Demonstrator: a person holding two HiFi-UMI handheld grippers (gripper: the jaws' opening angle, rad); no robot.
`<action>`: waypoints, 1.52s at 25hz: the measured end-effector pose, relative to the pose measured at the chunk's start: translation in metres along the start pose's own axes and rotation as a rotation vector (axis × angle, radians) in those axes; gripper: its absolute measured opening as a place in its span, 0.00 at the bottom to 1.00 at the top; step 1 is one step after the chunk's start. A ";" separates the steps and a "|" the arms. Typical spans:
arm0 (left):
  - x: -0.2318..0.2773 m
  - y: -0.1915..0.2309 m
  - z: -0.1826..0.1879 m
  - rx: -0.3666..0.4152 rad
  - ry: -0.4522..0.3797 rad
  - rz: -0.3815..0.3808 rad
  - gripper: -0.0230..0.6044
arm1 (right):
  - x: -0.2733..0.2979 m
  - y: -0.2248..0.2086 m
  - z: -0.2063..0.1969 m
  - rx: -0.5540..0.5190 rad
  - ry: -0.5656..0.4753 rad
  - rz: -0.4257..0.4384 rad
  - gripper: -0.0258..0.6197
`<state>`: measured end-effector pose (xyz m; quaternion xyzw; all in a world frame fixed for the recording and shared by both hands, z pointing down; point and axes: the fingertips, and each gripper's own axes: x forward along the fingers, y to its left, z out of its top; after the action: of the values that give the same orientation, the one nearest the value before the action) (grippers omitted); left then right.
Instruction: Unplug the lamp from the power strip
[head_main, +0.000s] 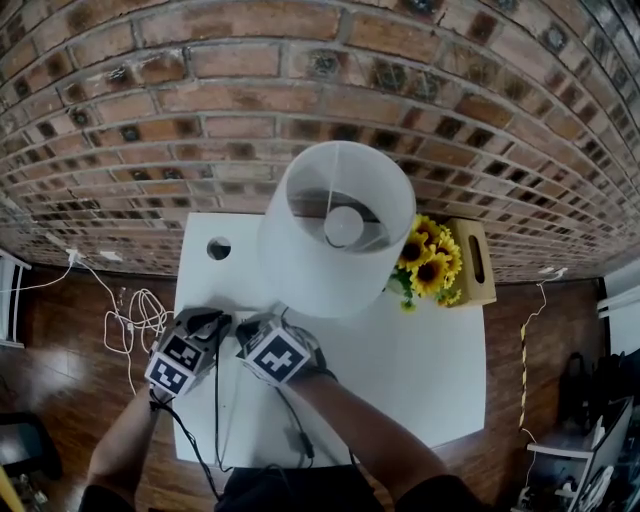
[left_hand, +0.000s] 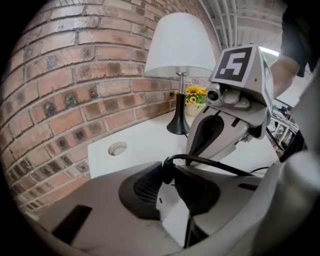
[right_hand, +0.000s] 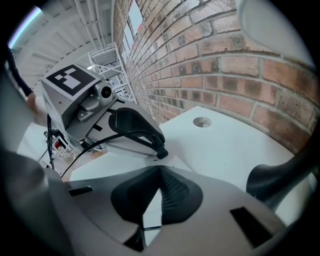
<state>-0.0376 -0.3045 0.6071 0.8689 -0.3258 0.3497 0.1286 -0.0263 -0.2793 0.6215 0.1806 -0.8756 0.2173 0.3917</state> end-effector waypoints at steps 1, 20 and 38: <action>0.000 0.001 0.000 -0.018 -0.002 0.001 0.19 | 0.001 0.000 0.000 0.003 0.003 0.000 0.02; -0.021 0.014 0.036 0.016 -0.174 0.054 0.17 | 0.005 0.001 0.007 -0.069 0.003 -0.032 0.02; -0.069 0.029 0.100 0.057 -0.284 0.184 0.16 | 0.004 -0.005 0.002 -0.015 0.000 -0.055 0.02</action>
<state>-0.0416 -0.3391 0.4870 0.8793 -0.4091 0.2427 0.0240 -0.0275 -0.2854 0.6250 0.2015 -0.8720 0.2000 0.3987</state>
